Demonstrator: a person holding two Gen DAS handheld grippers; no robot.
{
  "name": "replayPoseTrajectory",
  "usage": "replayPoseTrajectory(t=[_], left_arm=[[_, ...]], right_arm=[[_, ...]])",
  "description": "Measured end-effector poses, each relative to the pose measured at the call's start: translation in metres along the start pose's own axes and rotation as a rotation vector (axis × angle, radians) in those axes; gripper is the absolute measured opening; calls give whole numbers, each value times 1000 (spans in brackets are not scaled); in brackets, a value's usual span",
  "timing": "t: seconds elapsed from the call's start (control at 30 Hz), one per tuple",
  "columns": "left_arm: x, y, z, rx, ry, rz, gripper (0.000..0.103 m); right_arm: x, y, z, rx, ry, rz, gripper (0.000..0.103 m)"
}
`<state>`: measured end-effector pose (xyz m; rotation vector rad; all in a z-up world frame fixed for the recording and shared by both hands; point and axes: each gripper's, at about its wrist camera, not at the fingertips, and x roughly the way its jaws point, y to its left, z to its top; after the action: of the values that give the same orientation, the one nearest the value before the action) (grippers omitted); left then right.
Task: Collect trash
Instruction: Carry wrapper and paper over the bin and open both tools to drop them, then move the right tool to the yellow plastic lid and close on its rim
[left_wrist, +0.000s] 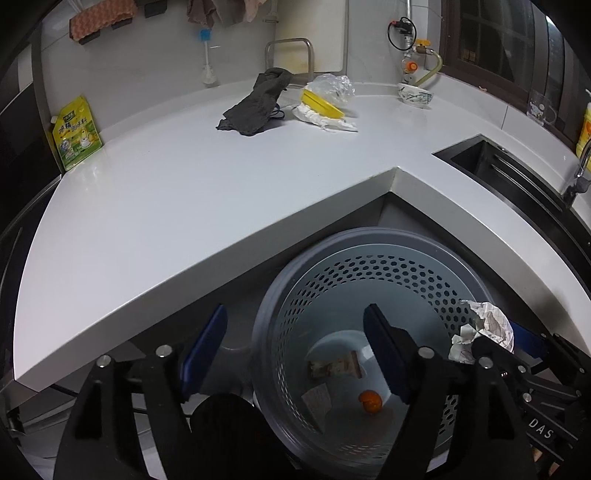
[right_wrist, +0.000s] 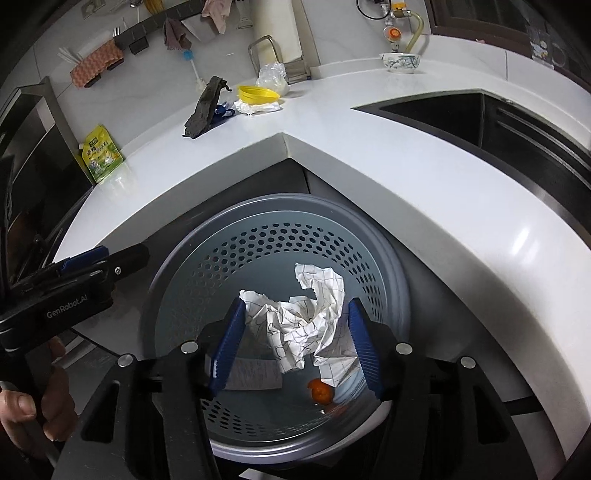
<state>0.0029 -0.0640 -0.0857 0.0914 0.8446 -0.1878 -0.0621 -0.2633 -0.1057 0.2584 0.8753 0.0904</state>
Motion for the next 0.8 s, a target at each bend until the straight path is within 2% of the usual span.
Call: replayPoseTrajectory(t=[0.5,0.8], left_arm=[[-1,4,2,-16,-7,4,82],[-8,9,17,-29,-45,5,86]], right_arm=[[0,5,0,-17,-3,25,60],[-3,5,13,-15,-24,44,61]])
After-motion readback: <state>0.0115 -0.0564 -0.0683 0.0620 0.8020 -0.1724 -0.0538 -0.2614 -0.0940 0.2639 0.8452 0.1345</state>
